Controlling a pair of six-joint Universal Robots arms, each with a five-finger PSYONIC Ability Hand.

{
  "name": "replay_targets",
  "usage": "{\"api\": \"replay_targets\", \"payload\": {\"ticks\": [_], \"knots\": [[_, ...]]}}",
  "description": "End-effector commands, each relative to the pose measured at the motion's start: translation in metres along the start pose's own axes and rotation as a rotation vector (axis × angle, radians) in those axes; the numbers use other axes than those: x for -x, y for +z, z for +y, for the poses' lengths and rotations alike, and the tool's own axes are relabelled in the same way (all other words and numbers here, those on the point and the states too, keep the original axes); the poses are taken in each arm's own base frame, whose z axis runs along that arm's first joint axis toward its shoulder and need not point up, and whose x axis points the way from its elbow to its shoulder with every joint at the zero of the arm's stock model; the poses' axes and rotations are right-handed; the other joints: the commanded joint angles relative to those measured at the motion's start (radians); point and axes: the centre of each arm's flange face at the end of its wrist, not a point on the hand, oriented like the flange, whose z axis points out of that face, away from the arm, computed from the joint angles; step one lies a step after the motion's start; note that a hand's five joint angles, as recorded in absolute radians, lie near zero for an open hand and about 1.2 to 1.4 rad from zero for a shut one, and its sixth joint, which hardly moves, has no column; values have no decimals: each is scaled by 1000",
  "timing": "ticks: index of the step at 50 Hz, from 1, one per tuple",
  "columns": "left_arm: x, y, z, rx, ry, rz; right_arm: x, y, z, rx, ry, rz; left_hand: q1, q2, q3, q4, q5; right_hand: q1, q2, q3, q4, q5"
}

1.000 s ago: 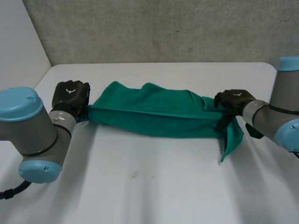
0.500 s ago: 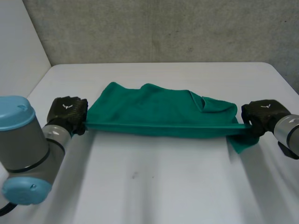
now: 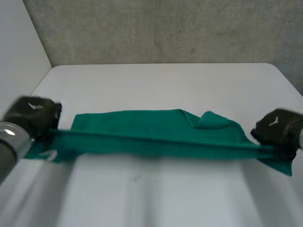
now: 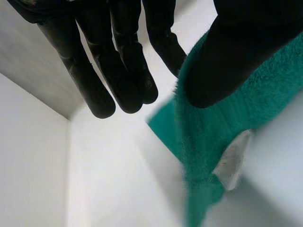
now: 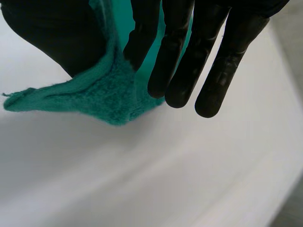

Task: Fold the towel.

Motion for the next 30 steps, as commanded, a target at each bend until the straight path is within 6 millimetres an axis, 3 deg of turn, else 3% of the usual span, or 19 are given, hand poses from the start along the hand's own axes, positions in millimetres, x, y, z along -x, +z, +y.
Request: {"api": "replay_targets", "payload": {"ticks": [1,4,5,7,8,11,12,13,17,20,22,30], "knots": [[-20,61,31,159,51,65,4,55,1,75,-59,-46,236,198,203,201,270,415,218,216,207,242],[-17,84,16,115,75,43,-14,65,-10,51,-73,44,236,198,203,201,270,415,218,216,207,242],[-13,89,9,89,77,29,-31,69,-21,14,-69,131,236,198,203,201,270,415,218,216,207,242],[0,100,-19,-6,77,-26,-53,69,-36,-43,-51,237,236,198,203,201,270,415,218,216,207,242],[5,102,-31,-48,74,-45,-78,63,-54,-123,-17,356,236,198,203,201,270,415,218,216,207,242],[33,105,-85,-263,28,-179,-117,45,-84,-284,60,548,236,198,203,201,270,415,218,216,207,242],[40,104,-98,-331,14,-220,-139,32,-103,-412,121,663,236,198,203,201,270,415,218,216,207,242],[52,99,-127,-485,-21,-301,-149,26,-111,-480,149,716,236,198,203,201,270,415,218,216,207,242],[84,66,-177,-820,-171,-482,-180,-8,-135,-757,235,920,236,198,203,201,270,415,218,216,207,242],[87,62,-179,-863,-207,-496,-185,-39,-140,-843,221,1011,236,198,203,201,270,415,218,216,207,242],[82,67,-169,-814,-199,-468,-183,-42,-137,-831,221,1008,236,198,203,201,270,415,218,216,207,242],[59,88,-123,-636,-190,-354,-150,11,-116,-702,226,817,236,198,203,201,270,415,218,216,207,242]]}}
